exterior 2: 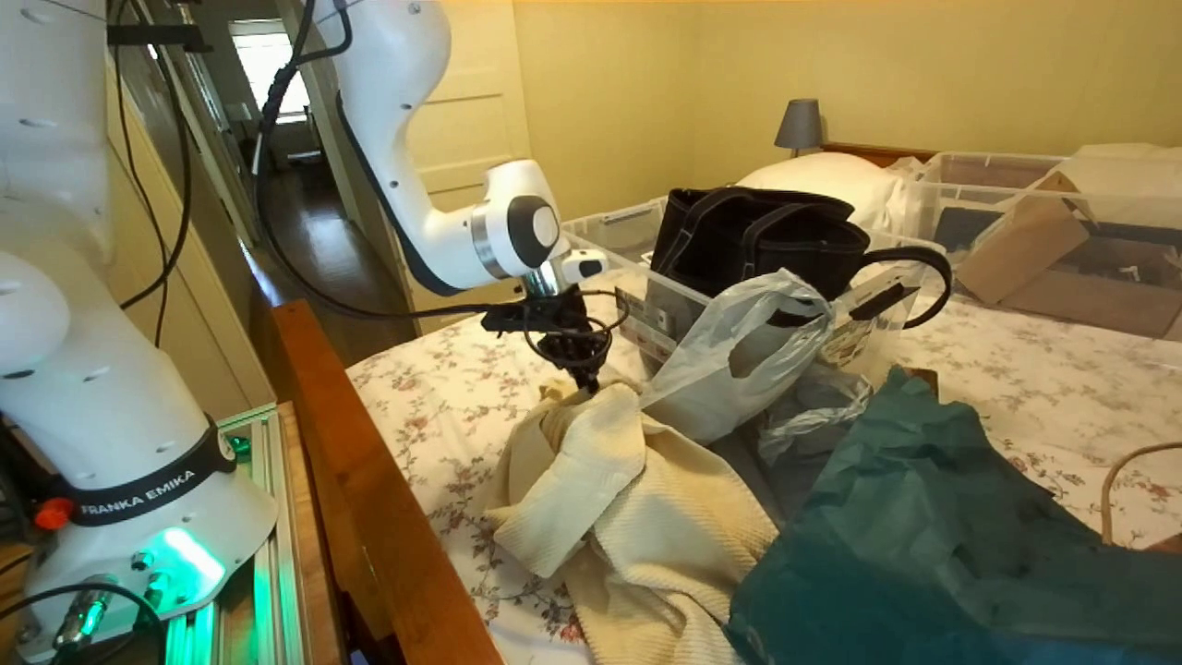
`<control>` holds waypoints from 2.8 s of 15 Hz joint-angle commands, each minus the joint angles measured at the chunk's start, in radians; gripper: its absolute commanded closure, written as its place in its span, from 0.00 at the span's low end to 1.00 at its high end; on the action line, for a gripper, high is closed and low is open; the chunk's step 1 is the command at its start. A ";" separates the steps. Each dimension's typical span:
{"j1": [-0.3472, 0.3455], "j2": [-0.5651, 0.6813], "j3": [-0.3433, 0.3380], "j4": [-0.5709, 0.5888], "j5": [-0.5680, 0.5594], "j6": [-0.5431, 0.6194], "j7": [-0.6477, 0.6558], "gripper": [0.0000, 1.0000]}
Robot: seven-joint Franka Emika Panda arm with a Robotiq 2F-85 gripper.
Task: Move the towel on the bed to the right.
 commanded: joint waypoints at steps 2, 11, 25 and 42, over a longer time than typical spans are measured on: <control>0.083 -0.229 -0.103 -0.052 -0.130 -0.140 0.198 1.00; 0.012 -0.192 0.001 -0.103 0.006 -0.144 -0.028 0.54; -0.006 0.159 0.024 0.021 0.039 0.045 -0.143 0.00; 0.071 -0.106 -0.039 -0.060 0.040 -0.075 0.039 0.96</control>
